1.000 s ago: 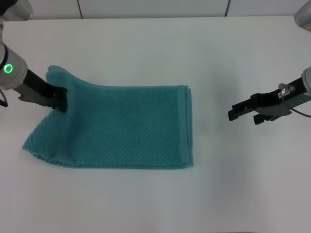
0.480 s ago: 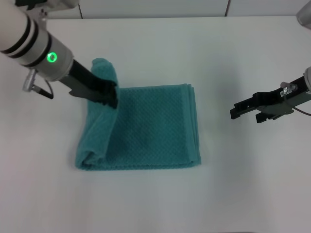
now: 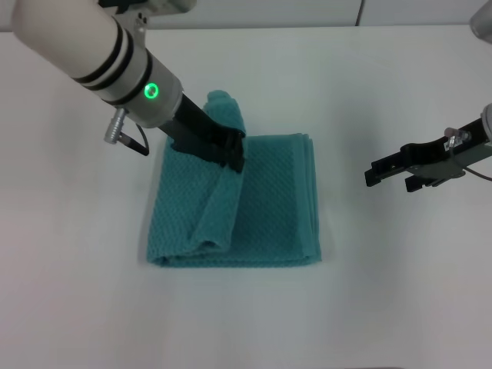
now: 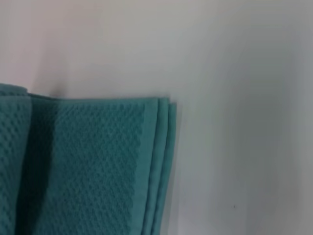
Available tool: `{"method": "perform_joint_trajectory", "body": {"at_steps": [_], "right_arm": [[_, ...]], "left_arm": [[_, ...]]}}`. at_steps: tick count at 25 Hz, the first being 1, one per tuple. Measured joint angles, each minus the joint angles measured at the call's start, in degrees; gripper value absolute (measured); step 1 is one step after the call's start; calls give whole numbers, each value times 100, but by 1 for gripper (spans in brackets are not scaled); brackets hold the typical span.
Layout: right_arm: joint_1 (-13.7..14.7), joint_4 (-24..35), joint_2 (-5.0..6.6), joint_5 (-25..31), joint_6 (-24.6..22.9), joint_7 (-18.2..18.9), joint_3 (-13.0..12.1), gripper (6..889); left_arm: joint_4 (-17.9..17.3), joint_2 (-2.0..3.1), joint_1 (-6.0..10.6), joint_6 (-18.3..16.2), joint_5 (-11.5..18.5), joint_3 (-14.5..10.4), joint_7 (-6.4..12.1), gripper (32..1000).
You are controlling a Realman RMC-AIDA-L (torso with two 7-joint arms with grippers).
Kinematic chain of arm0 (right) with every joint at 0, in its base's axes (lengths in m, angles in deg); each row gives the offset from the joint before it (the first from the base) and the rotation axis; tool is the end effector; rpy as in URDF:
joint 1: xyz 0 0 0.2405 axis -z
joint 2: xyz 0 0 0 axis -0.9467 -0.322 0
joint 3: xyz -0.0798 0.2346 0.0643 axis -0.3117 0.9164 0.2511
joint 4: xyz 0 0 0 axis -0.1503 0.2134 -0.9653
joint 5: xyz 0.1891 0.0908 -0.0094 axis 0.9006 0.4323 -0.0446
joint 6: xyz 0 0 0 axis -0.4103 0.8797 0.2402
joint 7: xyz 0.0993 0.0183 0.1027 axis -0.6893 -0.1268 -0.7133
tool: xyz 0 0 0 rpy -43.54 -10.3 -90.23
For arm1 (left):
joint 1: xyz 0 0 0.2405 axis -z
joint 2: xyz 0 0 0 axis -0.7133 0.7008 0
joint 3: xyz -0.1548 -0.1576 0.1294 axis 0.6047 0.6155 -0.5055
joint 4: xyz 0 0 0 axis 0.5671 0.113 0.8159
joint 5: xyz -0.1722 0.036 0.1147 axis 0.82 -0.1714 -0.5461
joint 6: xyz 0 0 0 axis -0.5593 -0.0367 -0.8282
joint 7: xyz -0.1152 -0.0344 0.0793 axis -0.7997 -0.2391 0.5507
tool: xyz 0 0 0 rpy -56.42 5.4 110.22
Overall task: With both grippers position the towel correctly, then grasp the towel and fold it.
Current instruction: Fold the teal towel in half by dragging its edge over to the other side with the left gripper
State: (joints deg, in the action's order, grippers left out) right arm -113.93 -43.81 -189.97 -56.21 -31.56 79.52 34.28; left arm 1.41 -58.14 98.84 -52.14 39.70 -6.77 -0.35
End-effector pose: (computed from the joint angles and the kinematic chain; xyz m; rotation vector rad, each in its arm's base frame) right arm 0.2703 0.3765 0.0068 -2.1644 1.8787 -0.1740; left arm -0.1397 0.4024 -0.0546 -2.4548 -1.5093 0.2521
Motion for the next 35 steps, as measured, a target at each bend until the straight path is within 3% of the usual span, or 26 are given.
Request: {"method": "perform_joint_trajectory", "body": {"at_steps": [7, 10, 17, 28, 35], "right_arm": [[-6, -114, 6, 0, 76, 18, 0, 881], [-8, -123, 7, 0, 107, 29, 0, 881], [-9, -128, 9, 0, 117, 70, 0, 881], [-9, -128, 9, 0, 115, 72, 9, 881], [-9, -128, 9, 0, 122, 72, 9, 881]], "left_arm": [[339, -8, 112, 437, 512, -634, 24, 87], [404, -9, 171, 572, 644, -759, 25, 87], [449, -9, 222, 721, 802, -803, 49, 86], [486, -1, 232, 715, 927, -785, 105, 171], [687, 36, 289, 729, 1148, -743, 145, 225]]}}
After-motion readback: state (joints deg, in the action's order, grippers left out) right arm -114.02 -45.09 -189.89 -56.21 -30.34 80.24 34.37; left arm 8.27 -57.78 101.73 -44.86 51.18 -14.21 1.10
